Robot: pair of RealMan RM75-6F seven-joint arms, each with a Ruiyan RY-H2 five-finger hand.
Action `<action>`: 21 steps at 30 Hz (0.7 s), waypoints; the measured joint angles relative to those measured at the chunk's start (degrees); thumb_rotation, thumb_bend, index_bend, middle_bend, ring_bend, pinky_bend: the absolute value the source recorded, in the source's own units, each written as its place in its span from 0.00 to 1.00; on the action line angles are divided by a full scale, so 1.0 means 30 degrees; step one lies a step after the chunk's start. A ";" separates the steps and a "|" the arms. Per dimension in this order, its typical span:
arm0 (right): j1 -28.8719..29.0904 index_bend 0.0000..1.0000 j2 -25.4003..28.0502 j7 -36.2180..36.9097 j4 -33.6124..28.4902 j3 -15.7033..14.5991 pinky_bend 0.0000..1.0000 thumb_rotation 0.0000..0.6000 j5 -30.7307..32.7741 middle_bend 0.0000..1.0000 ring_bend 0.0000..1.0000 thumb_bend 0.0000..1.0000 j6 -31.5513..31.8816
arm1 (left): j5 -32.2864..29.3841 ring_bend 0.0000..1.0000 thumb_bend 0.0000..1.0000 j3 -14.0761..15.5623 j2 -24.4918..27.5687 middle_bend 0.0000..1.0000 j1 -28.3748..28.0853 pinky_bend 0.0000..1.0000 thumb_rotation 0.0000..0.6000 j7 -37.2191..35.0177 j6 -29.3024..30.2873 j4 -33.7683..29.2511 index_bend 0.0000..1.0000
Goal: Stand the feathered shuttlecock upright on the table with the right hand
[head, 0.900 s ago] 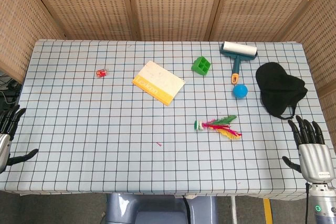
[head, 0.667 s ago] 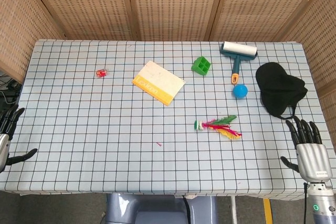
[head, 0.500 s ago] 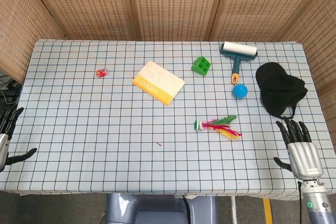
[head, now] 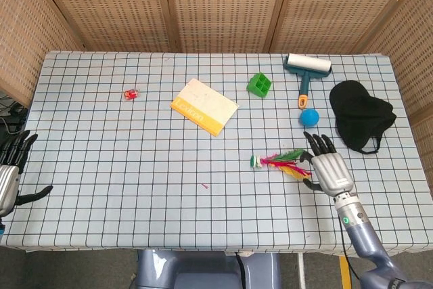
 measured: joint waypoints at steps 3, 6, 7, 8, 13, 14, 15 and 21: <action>0.0671 0.48 -0.1465 -0.1178 0.0815 0.0347 0.00 1.00 0.1216 0.00 0.00 0.40 -0.0457 | -0.0251 0.00 0.00 -0.0081 -0.0029 0.00 -0.0155 0.00 1.00 0.0025 -0.0306 0.0053 0.00; 0.1220 0.48 -0.2495 -0.2265 0.1548 0.0527 0.00 1.00 0.2411 0.00 0.00 0.41 -0.0855 | -0.0418 0.00 0.00 -0.0130 -0.0022 0.00 -0.0251 0.00 1.00 -0.0065 -0.0502 0.0090 0.00; 0.1383 0.48 -0.2799 -0.2594 0.1733 0.0564 0.00 1.00 0.2866 0.00 0.00 0.41 -0.0972 | -0.0461 0.00 0.00 -0.0142 -0.0015 0.00 -0.0274 0.00 1.00 -0.0088 -0.0549 0.0099 0.00; 0.1530 0.49 -0.3090 -0.2901 0.1895 0.0581 0.00 1.00 0.3279 0.00 0.00 0.42 -0.1064 | -0.0498 0.00 0.00 -0.0152 -0.0007 0.00 -0.0296 0.00 1.00 -0.0119 -0.0590 0.0110 0.00; 0.1952 0.49 -0.3916 -0.3625 0.2694 0.0474 0.00 1.00 0.4199 0.00 0.00 0.44 -0.1256 | -0.0544 0.00 0.00 -0.0172 0.0016 0.00 -0.0317 0.00 1.00 -0.0211 -0.0598 0.0130 0.00; 0.1991 0.50 -0.4028 -0.3660 0.2867 0.0433 0.00 1.00 0.4282 0.00 0.00 0.44 -0.1277 | -0.0557 0.00 0.00 -0.0175 0.0026 0.00 -0.0310 0.00 1.00 -0.0234 -0.0582 0.0130 0.00; 0.2027 0.50 -0.4131 -0.3688 0.3048 0.0386 0.00 1.00 0.4354 0.00 0.00 0.44 -0.1299 | -0.0573 0.00 0.00 -0.0175 0.0032 0.00 -0.0301 0.00 1.00 -0.0256 -0.0574 0.0132 0.00; 0.2141 0.51 -0.4629 -0.3384 0.4275 0.0075 0.00 1.00 0.4676 0.00 0.00 0.45 -0.1463 | -0.0678 0.00 0.00 -0.0199 0.0047 0.00 -0.0261 0.00 1.00 -0.0333 -0.0513 0.0172 0.00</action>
